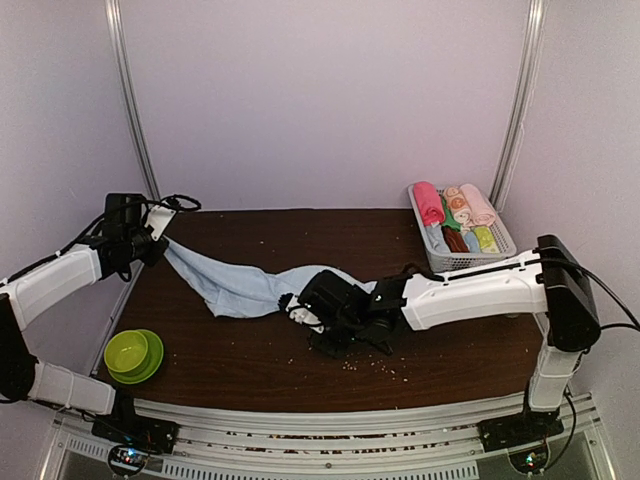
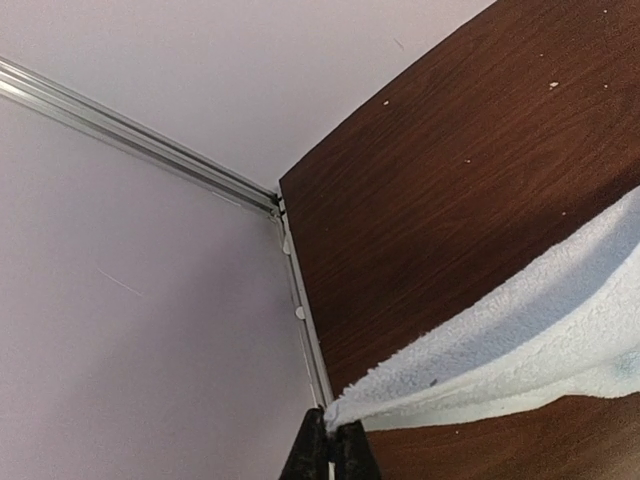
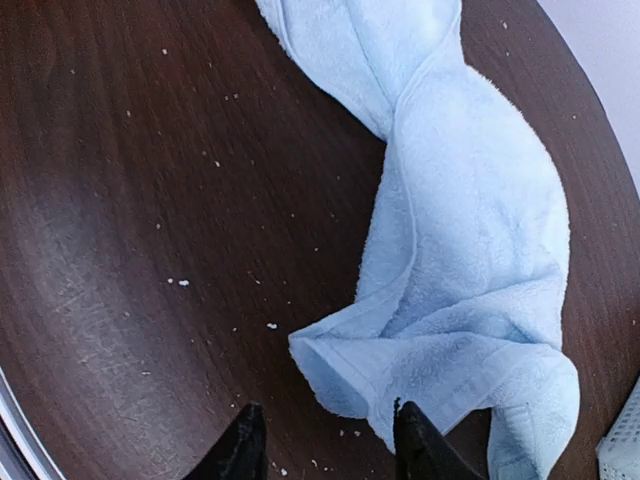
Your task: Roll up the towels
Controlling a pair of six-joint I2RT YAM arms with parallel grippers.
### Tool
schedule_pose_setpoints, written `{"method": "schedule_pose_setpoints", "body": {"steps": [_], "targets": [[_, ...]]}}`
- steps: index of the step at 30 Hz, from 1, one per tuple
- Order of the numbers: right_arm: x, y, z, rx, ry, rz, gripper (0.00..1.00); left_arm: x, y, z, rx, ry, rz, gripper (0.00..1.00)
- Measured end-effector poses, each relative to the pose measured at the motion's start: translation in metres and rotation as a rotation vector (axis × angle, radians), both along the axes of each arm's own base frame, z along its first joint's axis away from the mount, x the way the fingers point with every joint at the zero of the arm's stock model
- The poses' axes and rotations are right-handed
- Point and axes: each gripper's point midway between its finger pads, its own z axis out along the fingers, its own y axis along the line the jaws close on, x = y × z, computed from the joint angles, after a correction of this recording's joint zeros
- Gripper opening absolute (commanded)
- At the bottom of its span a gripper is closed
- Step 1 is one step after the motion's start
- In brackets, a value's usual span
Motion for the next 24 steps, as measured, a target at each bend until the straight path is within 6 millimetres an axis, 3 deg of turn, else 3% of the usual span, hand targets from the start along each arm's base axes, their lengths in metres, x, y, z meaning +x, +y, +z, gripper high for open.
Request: {"method": "schedule_pose_setpoints", "body": {"steps": [2,5,9,11,13,15,20,24], "targets": [[-0.008,0.003,0.013,0.030,0.014,0.022,0.52,0.001,0.001,0.001,0.000,-0.005,0.003,0.00],[0.002,-0.009,0.049,0.113,0.001,-0.001,0.56,0.001,0.001,0.000,-0.001,-0.006,0.003,0.00],[0.017,-0.031,0.095,0.184,-0.061,-0.025,0.53,0.000,0.000,-0.004,-0.004,0.000,-0.001,0.00],[0.019,-0.035,0.103,0.169,-0.095,-0.007,0.51,-0.001,-0.001,-0.006,-0.010,0.004,-0.004,0.00],[0.018,-0.034,0.091,0.105,-0.112,0.020,0.50,-0.001,-0.003,-0.006,-0.020,0.006,-0.009,0.00],[0.016,-0.033,0.068,0.016,-0.125,0.039,0.50,-0.001,-0.004,-0.007,-0.031,0.007,-0.016,0.00],[-0.004,-0.057,-0.023,-0.254,-0.106,0.107,0.50,-0.001,-0.008,-0.009,-0.054,0.015,-0.031,0.00],[-0.015,-0.078,-0.047,-0.320,-0.121,0.142,0.53,-0.001,-0.011,-0.010,-0.065,0.017,-0.040,0.00]]}}
